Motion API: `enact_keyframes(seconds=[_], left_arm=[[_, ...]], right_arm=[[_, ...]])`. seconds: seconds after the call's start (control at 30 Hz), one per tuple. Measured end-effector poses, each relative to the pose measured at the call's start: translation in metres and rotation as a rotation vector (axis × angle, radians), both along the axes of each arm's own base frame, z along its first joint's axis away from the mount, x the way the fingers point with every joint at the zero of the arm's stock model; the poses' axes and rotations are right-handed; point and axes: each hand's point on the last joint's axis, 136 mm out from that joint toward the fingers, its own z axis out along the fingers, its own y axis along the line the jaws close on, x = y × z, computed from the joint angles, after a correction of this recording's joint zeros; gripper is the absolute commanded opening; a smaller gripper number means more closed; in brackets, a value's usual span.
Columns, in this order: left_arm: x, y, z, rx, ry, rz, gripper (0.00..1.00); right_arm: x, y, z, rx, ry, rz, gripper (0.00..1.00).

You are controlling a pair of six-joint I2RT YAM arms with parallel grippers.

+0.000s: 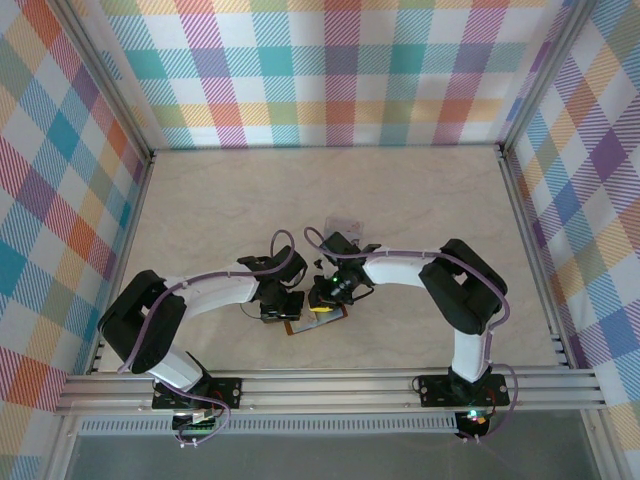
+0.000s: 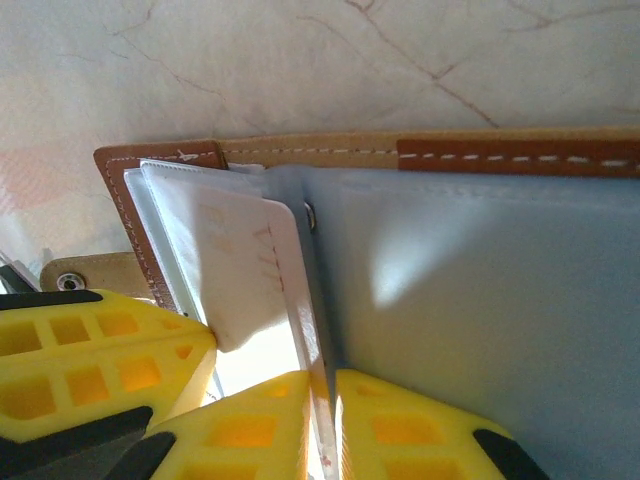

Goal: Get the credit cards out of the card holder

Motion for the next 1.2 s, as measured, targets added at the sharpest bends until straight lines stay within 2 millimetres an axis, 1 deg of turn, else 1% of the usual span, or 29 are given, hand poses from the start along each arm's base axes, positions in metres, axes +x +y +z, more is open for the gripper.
enact_keyframes(seconds=[0.1, 0.37, 0.53, 0.87, 1.2], left_arm=[[0.0, 0.0, 0.0, -0.002, -0.002, 0.0, 0.03], [0.0, 0.0, 0.0, -0.001, -0.002, 0.0, 0.03], [0.001, -0.001, 0.0, -0.003, -0.003, 0.0, 0.03], [0.001, -0.001, 0.0, 0.0, -0.006, 0.0, 0.03], [0.001, -0.001, 0.0, -0.001, -0.007, 0.0, 0.03]], right_arm=[[0.0, 0.001, 0.001, 0.008, 0.005, 0.002, 0.15], [0.0, 0.0, 0.001, 0.014, 0.011, -0.001, 0.06], [0.001, -0.003, 0.001, 0.002, -0.005, 0.003, 0.03], [0.009, -0.023, 0.004, -0.119, -0.089, 0.027, 0.0], [0.011, -0.044, 0.01, -0.221, -0.141, 0.044, 0.0]])
